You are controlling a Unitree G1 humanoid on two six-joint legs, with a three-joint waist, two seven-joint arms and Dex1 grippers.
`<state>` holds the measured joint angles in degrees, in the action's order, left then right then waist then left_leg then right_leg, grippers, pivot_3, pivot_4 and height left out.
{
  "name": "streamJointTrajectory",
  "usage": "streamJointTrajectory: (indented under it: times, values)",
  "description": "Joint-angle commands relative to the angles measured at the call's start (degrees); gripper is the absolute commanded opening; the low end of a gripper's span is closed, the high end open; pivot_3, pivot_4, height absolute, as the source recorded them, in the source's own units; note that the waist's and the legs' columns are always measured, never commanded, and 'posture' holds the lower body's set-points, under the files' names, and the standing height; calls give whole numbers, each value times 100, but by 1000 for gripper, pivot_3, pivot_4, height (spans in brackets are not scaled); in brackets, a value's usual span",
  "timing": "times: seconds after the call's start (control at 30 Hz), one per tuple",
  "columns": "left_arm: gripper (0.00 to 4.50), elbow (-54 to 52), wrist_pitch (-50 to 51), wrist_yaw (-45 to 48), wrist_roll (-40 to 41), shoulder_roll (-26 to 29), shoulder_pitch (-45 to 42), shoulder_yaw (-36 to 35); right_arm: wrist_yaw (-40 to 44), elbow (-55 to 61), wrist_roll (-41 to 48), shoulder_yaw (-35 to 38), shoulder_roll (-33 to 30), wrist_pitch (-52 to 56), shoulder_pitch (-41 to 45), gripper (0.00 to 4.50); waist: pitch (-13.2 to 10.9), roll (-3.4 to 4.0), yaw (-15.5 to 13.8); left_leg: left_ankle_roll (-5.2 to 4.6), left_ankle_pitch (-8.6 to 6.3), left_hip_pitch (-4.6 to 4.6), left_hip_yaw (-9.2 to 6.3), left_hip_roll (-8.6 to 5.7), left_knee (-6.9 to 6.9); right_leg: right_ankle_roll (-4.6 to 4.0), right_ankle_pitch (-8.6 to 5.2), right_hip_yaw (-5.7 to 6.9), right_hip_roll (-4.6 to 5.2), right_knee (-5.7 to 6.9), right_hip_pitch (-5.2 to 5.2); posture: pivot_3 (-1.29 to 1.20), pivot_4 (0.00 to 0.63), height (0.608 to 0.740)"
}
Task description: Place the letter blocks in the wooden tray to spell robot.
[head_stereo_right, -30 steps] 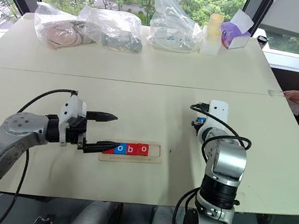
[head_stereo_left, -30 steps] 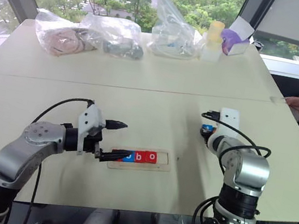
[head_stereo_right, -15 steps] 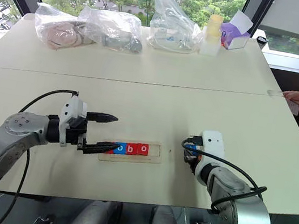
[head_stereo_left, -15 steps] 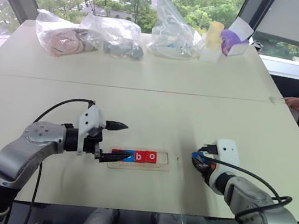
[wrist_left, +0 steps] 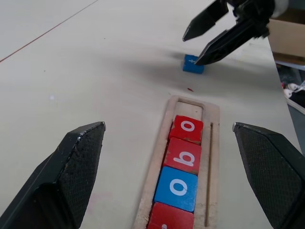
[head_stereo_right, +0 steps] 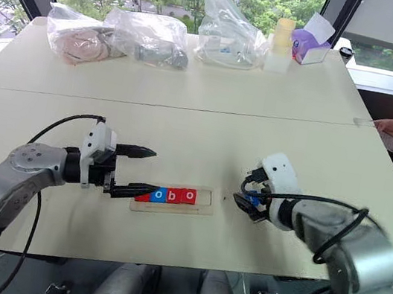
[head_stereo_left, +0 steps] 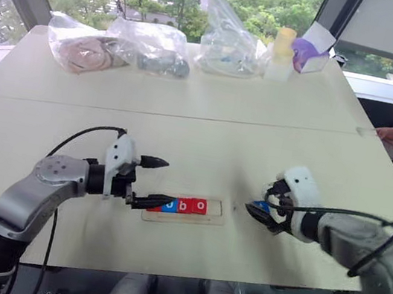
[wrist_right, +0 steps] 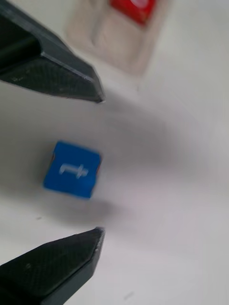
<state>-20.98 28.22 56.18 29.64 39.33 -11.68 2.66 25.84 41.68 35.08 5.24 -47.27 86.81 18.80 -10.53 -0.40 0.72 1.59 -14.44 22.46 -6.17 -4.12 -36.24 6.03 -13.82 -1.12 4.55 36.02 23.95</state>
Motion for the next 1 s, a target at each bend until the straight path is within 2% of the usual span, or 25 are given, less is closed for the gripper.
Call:
streamJointTrajectory:
  times: [0.03, 0.13, 0.2, 0.3, 0.4, 0.6, 0.7, 0.87, 1.0]
  values:
    - [4500, -57, -90, 23, -20, 12, -67, -44, 1439, -300, -236, -504, -976, -1744, -113, 4441, -1, -9, -5, -3, -2, -1, -2, 0, 0, 3, -2, 5, 0, -3, -5, 0, 150, 740]
    - [4500, -64, -84, 12, -33, -1, -75, -48, 2467, -1003, -1274, -1232, -1836, -3903, -313, 4441, -2, -11, 2, -11, -7, -1, 0, 0, 0, 11, -6, 8, 3, -12, -13, 0, 150, 740]
    - [4500, -94, -53, -15, -23, -2, -70, -61, 2924, -1609, -1771, -1592, -1998, -4937, -260, 4441, -3, -12, 12, -12, -8, -1, 7, -3, -1, 15, -5, 6, 9, -17, -15, 0, 150, 740]
    - [4500, -152, -31, -43, 2, 8, -32, -98, 3605, -2370, -2076, -1818, -1892, -6141, -128, 4441, -7, -16, 11, -12, -8, -4, 10, -2, -5, 14, -4, 0, 9, -18, -17, 0, 150, 740]
    - [4500, -186, -31, -53, 6, 30, 10, -125, 3911, -3224, -2404, -2000, -1550, -6951, 201, 4441, -9, -17, 21, -11, -8, -6, 8, 0, -4, 12, -3, -3, 7, -15, -17, 0, 150, 740]
    - [4500, -218, -17, -106, 14, 39, 31, -159, 4473, -4306, -2888, -2186, -1156, -7848, 646, 4441, -11, -19, -8, -9, -7, -6, 4, -2, -4, 10, -3, -4, 8, -12, -15, 0, 150, 740]
    - [4500, -243, -12, -139, 26, 46, 53, -174, 4627, -4563, -3009, -2203, -1024, -7987, 784, 3590, -11, -19, -9, -9, -7, -6, 4, -3, -4, 10, -3, -5, 9, -11, -15, 0, 150, 740]
    - [4500, -264, -16, -170, 29, 56, 80, -188, 4822, -4548, -2991, -2119, -894, -8010, 770, 1131, -11, -19, -9, -8, -7, -6, 2, -2, -5, 9, -3, -5, 10, -10, -15, 0, 150, 740]
    - [4500, -273, -26, -170, 33, 61, 100, -196, 4808, -4248, -2882, -2045, -731, -7917, 745, 1111, -11, -19, 4, -7, -6, -8, 1, -2, -5, 8, -2, -7, 11, -6, -14, 0, 150, 740]
